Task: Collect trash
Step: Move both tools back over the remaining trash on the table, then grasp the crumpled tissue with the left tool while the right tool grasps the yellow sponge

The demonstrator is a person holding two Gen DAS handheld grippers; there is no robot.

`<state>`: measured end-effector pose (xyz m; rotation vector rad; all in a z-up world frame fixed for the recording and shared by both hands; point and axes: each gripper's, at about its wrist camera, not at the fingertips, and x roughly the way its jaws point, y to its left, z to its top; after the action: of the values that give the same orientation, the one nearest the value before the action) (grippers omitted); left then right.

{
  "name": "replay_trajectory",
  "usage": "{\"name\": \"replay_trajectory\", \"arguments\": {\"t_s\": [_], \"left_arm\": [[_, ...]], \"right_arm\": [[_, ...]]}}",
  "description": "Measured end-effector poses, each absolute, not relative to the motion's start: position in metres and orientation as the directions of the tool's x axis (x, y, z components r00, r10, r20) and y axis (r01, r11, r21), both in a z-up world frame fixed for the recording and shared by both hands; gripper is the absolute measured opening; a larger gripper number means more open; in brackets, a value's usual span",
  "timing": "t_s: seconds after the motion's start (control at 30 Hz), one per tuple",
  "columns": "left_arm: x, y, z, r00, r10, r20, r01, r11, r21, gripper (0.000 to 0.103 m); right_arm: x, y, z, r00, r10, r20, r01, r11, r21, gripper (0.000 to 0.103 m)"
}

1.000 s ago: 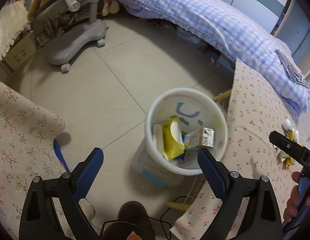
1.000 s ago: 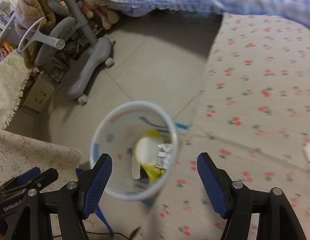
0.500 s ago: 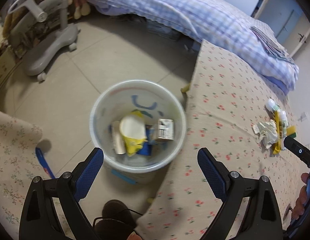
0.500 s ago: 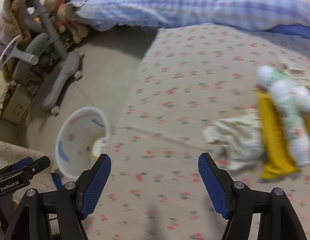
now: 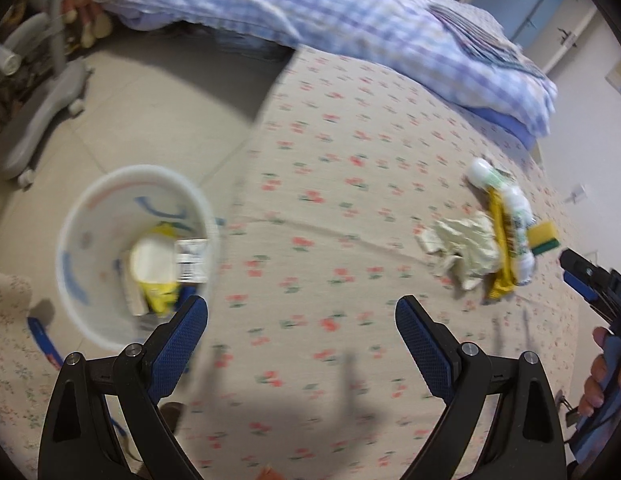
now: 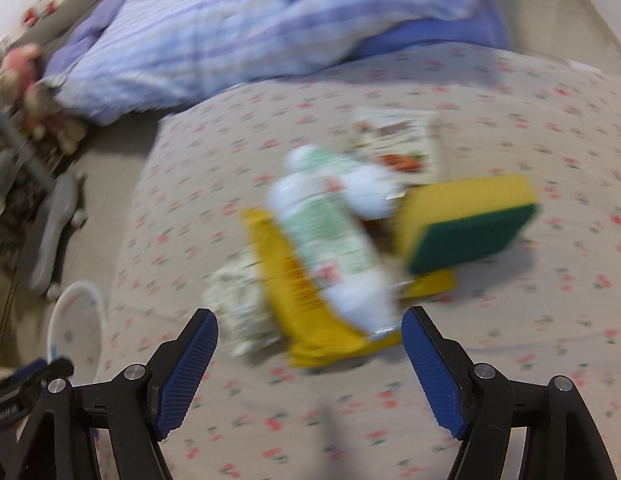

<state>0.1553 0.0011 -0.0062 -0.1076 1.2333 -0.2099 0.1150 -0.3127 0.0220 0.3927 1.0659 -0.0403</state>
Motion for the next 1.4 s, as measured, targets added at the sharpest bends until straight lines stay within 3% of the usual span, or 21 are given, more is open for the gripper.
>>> {"name": "replay_trajectory", "arguments": {"t_s": [0.27, 0.53, 0.8, 1.07, 1.23, 1.4], "left_arm": [[0.171, -0.07, -0.013, 0.294, -0.259, -0.92, 0.165, 0.962, -0.218, 0.096], [0.182, -0.112, -0.022, 0.292, -0.393, -0.872, 0.221, 0.915, -0.338, 0.094], [0.189, -0.146, -0.042, 0.25, -0.43, -0.867, 0.274, 0.891, -0.363, 0.065], [0.189, -0.154, -0.056, 0.232, -0.423, -0.876, 0.266, 0.894, -0.361, 0.03], [0.184, -0.145, -0.047, 0.257, -0.405, -0.877, 0.254, 0.904, -0.343, 0.022], [0.177, -0.136, -0.035, 0.273, -0.394, -0.878, 0.258, 0.909, -0.328, 0.021]], "right_arm": [[0.121, -0.373, 0.008, 0.484, 0.092, -0.87, 0.382, 0.873, 0.304, 0.08], [0.137, -0.396, -0.008, 0.483, 0.088, -0.871, 0.467, 0.816, 0.341, 0.08], [0.145, -0.401, -0.023, 0.48, 0.106, -0.871, 0.482, 0.798, 0.363, 0.079], [0.139, -0.403, -0.022, 0.502, 0.177, -0.846, 0.445, 0.786, 0.429, 0.049], [0.127, -0.411, -0.019, 0.493, 0.196, -0.848, 0.458, 0.77, 0.444, 0.045], [0.106, -0.421, -0.01, 0.443, 0.148, -0.884, 0.491, 0.785, 0.378, 0.056]]}}
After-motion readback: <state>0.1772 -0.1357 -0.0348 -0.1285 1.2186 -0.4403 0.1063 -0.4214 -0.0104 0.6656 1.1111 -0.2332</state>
